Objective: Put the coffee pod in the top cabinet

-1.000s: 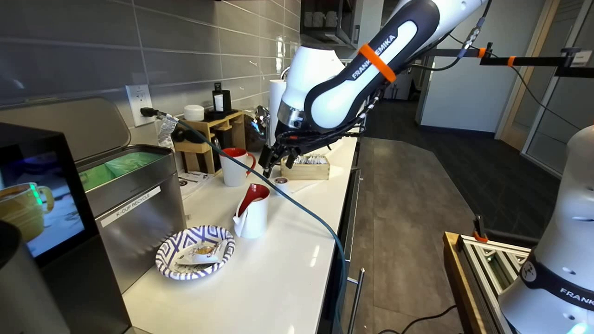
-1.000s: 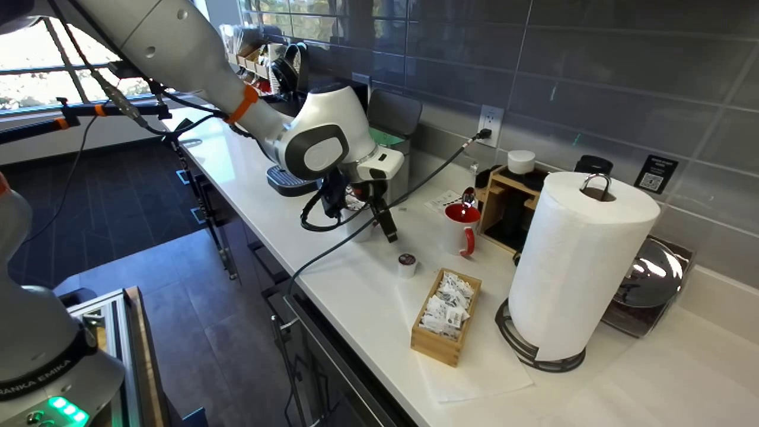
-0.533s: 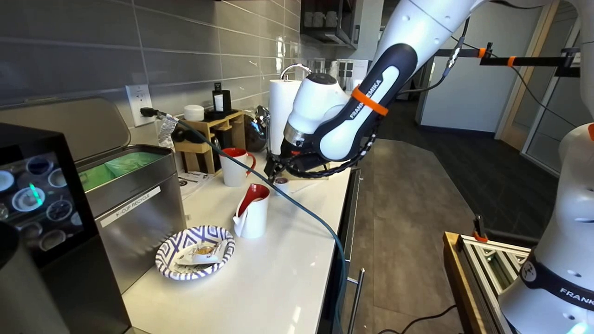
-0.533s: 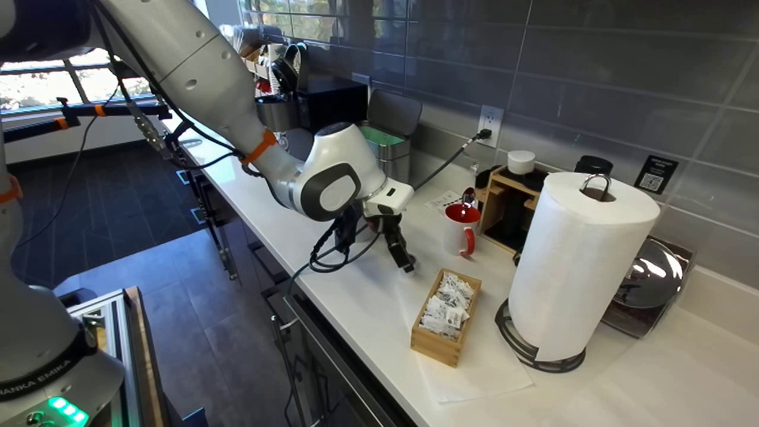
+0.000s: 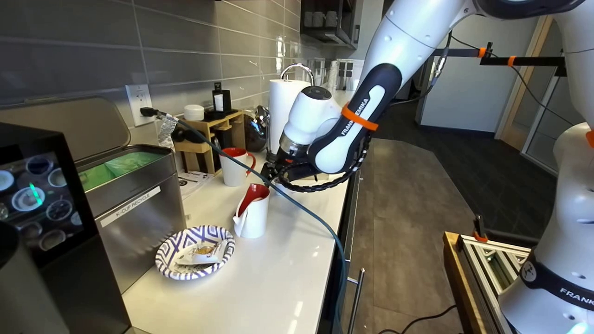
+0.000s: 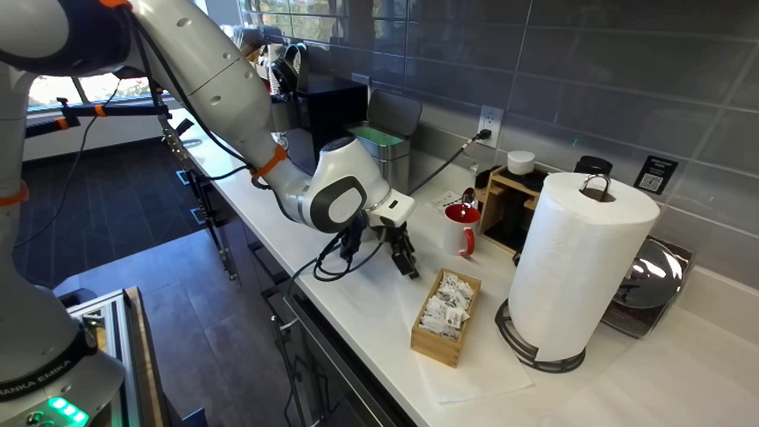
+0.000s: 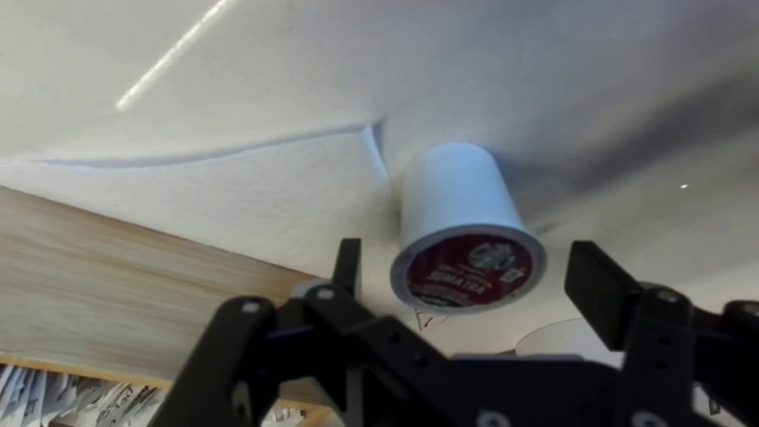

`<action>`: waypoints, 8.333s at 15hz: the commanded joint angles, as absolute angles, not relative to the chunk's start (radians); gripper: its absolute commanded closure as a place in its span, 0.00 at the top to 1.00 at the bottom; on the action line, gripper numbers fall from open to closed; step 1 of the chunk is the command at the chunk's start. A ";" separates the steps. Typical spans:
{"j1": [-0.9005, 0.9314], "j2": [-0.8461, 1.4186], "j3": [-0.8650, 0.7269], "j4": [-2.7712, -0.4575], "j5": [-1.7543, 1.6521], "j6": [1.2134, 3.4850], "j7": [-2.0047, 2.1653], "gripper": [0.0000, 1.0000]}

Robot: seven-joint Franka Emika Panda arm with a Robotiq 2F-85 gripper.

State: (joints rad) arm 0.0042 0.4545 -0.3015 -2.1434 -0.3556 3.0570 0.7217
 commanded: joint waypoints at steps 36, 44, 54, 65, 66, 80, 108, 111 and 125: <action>0.095 0.405 -0.372 -2.177 -0.209 3.015 0.516 0.96; 0.109 0.411 -0.388 -2.174 -0.221 3.003 0.511 0.42; -0.108 0.295 -0.188 -2.212 -0.023 2.973 0.216 0.28; -0.468 0.092 0.042 -2.047 0.670 2.567 -0.396 0.28; -0.459 0.083 -0.001 -2.032 0.699 2.537 -0.407 0.28; -0.331 -0.113 -0.219 -2.120 1.098 2.482 -0.806 0.28; -0.276 -0.235 -0.382 -1.879 1.686 2.338 -0.892 0.28; -0.287 -0.247 -0.383 -1.860 1.802 2.312 -0.956 0.28; -0.300 -0.331 -0.263 -1.879 2.164 2.215 -1.346 0.53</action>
State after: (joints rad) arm -0.2875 -0.3354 -0.2718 -1.8831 2.1650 2.2183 -1.3525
